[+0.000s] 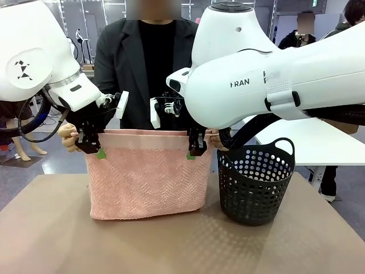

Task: Fold the towel.
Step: Release the end of the 100 cm Hotel Towel you were holding and grab the top end of the folded side.

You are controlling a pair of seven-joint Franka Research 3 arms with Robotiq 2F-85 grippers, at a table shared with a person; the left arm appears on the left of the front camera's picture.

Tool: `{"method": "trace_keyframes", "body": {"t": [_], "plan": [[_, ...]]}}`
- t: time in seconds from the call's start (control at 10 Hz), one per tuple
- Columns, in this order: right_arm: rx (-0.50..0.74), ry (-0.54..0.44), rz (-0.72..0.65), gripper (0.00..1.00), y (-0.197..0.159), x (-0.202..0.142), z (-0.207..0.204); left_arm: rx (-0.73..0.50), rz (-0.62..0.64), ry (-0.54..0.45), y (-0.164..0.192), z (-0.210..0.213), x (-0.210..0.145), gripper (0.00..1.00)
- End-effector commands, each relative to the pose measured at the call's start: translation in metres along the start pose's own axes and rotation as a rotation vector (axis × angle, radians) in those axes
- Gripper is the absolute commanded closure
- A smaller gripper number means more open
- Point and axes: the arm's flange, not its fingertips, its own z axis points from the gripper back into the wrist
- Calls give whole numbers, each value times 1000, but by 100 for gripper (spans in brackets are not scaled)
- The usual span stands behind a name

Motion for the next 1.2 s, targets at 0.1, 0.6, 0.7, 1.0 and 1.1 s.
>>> {"method": "trace_keyframes", "body": {"t": [0.1,0.6,0.7,1.0,1.1], "plan": [[-25,-2,-8,0,7,-2,4,56,-1,38,-6,3,-2,0],[-140,-36,-17,0,7,-7,59,162,15,32,-7,54,3,0],[-169,-20,-25,0,5,-6,72,162,40,38,-4,68,4,0],[-188,-34,20,0,-10,-3,89,171,30,19,11,90,8,0],[-161,-53,45,0,-22,0,84,141,16,1,19,88,9,0]]}}
